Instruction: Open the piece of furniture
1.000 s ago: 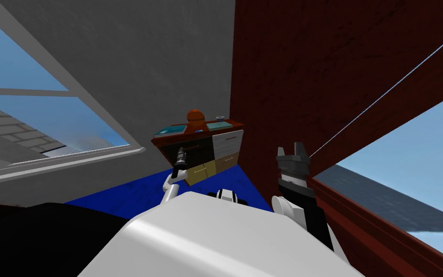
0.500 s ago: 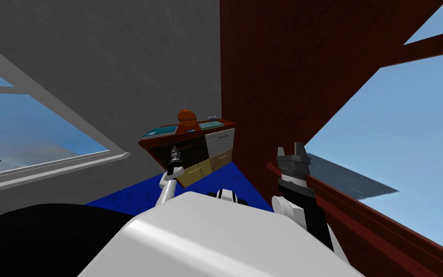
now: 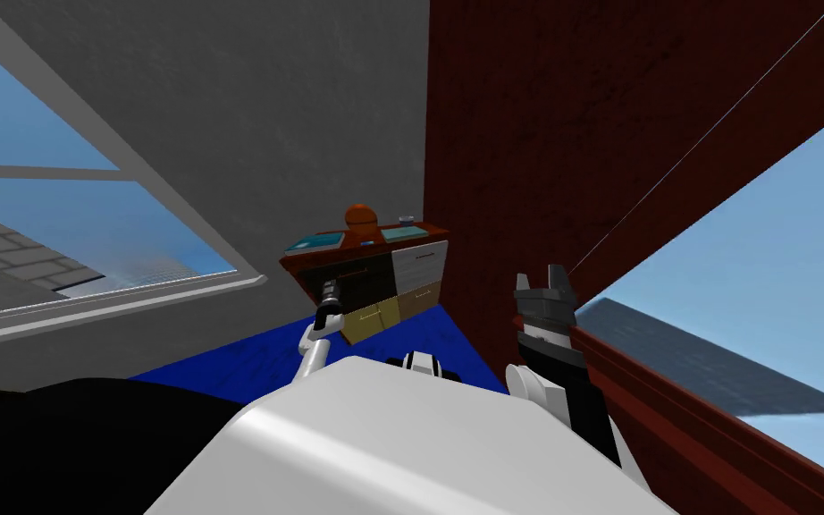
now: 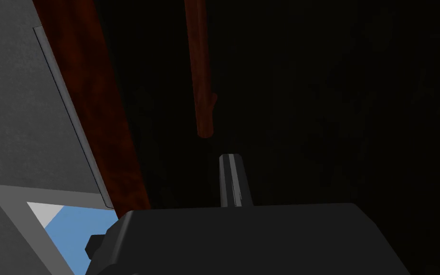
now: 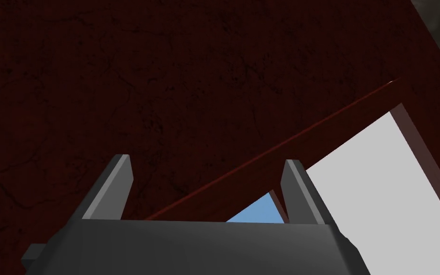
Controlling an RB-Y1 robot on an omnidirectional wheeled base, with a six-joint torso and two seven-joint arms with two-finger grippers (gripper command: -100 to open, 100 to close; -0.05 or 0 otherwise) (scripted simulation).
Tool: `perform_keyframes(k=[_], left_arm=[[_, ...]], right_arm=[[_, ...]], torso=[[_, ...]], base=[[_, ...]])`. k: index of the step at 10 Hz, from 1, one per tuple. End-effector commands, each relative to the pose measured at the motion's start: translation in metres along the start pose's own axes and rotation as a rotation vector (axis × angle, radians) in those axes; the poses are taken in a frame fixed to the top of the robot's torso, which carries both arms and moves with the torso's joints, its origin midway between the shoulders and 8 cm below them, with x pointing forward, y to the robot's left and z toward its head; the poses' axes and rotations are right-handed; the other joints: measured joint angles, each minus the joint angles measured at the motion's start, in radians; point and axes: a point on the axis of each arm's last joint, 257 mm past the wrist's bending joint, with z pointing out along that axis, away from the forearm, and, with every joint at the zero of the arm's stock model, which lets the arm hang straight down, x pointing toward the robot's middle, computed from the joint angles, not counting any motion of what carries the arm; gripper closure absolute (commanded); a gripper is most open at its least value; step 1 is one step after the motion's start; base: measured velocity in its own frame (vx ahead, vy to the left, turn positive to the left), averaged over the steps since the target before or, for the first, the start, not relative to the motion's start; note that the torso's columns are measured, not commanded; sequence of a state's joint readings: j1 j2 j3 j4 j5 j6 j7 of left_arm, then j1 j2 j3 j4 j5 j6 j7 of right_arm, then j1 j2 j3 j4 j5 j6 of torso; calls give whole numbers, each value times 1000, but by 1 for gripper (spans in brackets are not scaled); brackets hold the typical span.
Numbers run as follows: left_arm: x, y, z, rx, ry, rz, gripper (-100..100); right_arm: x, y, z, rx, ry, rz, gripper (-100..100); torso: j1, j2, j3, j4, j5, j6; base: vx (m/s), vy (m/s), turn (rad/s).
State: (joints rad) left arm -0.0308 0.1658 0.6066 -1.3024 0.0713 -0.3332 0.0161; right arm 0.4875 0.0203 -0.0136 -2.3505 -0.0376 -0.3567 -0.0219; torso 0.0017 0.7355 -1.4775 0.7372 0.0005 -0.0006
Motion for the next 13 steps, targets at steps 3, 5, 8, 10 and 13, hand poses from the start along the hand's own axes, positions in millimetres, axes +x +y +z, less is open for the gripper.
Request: perform_keyframes(k=[3, 5, 8, 10, 13], left_arm=[[57, -1, -37, 2, 117, 9, 100], [82, -3, -53, 4, 166, 3, 100], [122, -5, -74, 3, 240, -15, 100], [146, -9, -93, 4, 284, -32, 100], [177, -17, -128, 0, 339, -67, 100]], right_arm=[[0, 0, 0, 0, 0, 0, 0], [0, 0, 0, 0, 0, 0, 0], [0, 0, 0, 0, 0, 0, 0], [0, 0, 0, 0, 0, 0, 0], [0, 0, 0, 0, 0, 0, 0]], torso=[[-3, 4, 3, 1, -1, 2], [-3, 3, 2, 1, -1, 1], [-1, 1, 1, 0, 0, 0], [-1, 3, 2, 1, 0, 0], [-3, 2, 1, 1, -1, 1]], base=[[88, 46, 234], [92, 29, 292], [103, 30, 196], [90, 40, 238], [103, 20, 274]])
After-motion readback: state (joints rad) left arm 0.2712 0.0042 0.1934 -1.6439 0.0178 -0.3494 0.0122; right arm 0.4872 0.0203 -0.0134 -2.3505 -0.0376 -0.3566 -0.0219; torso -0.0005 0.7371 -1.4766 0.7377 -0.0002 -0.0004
